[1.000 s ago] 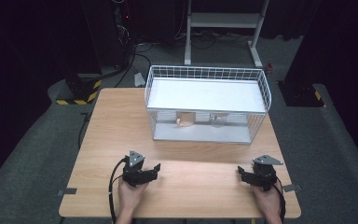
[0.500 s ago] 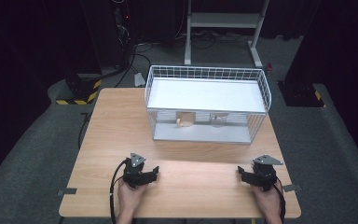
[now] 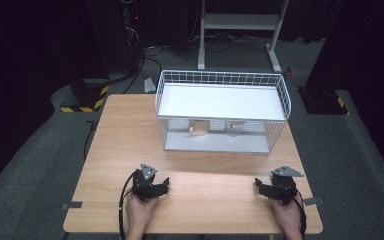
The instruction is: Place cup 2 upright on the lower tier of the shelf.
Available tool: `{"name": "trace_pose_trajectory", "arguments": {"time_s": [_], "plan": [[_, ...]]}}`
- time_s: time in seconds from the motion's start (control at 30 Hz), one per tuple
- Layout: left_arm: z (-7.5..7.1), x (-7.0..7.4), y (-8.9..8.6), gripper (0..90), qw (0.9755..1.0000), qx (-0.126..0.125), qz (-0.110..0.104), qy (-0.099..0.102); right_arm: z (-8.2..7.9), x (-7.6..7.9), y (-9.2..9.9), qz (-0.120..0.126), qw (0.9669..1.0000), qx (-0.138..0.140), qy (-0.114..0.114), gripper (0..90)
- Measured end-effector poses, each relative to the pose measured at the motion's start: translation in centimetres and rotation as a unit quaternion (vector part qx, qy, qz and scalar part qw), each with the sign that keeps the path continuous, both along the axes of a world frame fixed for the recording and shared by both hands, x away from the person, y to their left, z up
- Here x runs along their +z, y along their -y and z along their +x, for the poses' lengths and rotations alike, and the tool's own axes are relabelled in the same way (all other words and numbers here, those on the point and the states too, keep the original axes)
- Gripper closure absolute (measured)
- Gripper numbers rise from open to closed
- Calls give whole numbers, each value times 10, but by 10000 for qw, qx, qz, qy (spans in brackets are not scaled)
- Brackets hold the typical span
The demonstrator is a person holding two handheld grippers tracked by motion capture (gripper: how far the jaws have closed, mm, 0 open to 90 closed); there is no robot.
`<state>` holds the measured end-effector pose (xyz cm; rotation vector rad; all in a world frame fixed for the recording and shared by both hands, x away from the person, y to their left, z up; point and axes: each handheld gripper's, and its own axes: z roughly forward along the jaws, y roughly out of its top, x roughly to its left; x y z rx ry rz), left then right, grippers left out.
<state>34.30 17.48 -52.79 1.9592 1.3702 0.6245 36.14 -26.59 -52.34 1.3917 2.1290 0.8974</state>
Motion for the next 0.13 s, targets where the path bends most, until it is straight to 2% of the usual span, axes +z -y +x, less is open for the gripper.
{"name": "trace_pose_trajectory", "arguments": {"time_s": [0.13], "plan": [[0,0,0,215,10000,1,-2,0,0,0,0,2,10000,-2,-1,260]]}}
